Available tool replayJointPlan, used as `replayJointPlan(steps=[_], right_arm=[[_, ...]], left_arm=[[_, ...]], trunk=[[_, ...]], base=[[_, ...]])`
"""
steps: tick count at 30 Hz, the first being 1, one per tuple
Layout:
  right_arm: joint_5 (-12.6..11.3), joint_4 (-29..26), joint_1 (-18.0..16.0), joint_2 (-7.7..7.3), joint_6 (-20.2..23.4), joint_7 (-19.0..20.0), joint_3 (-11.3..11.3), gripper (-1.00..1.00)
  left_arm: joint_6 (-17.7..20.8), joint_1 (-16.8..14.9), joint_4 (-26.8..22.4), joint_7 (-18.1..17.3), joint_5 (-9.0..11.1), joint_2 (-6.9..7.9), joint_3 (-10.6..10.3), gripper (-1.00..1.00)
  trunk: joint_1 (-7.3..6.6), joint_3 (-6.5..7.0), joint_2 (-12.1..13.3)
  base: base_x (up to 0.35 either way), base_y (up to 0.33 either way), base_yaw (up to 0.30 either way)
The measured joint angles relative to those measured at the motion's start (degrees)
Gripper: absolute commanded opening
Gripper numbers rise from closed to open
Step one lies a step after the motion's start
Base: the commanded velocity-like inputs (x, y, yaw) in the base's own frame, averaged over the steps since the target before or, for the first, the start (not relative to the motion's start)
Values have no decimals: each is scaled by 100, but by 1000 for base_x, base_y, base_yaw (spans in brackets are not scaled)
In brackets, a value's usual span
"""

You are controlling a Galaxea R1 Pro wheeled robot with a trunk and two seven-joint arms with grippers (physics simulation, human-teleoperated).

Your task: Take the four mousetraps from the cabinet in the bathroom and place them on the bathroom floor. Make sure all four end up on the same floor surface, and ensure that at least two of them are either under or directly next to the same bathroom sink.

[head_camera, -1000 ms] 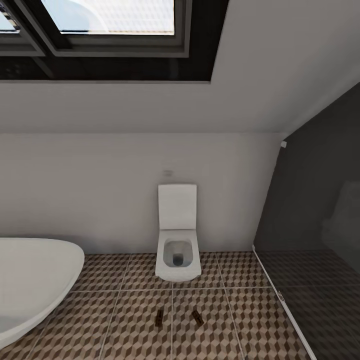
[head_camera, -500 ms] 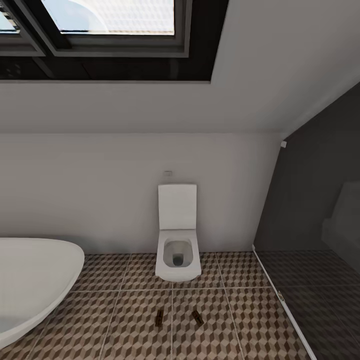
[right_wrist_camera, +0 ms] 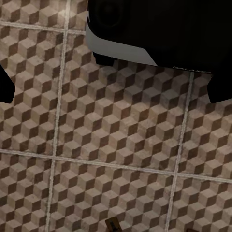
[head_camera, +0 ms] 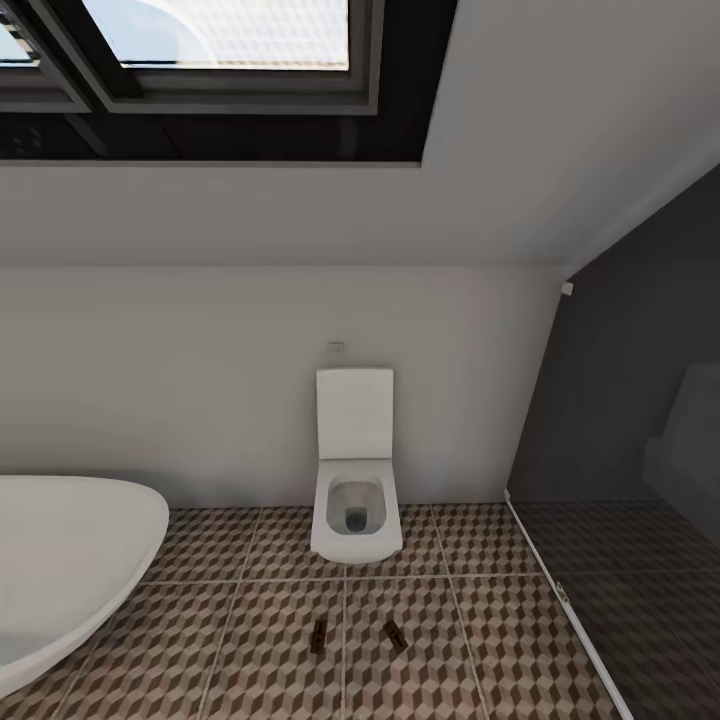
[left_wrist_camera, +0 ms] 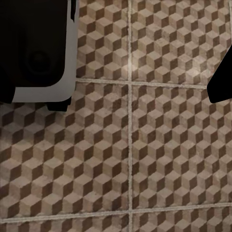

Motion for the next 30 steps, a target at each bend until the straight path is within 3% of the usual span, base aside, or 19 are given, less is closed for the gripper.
replayJointPlan(steps=[30], right_arm=[[1,0,0,2,-5,4,0,100]], left_arm=[[0,0,-1,1,2,0,0,100]], trunk=[[0,0,0]], base=[[0,0,0]])
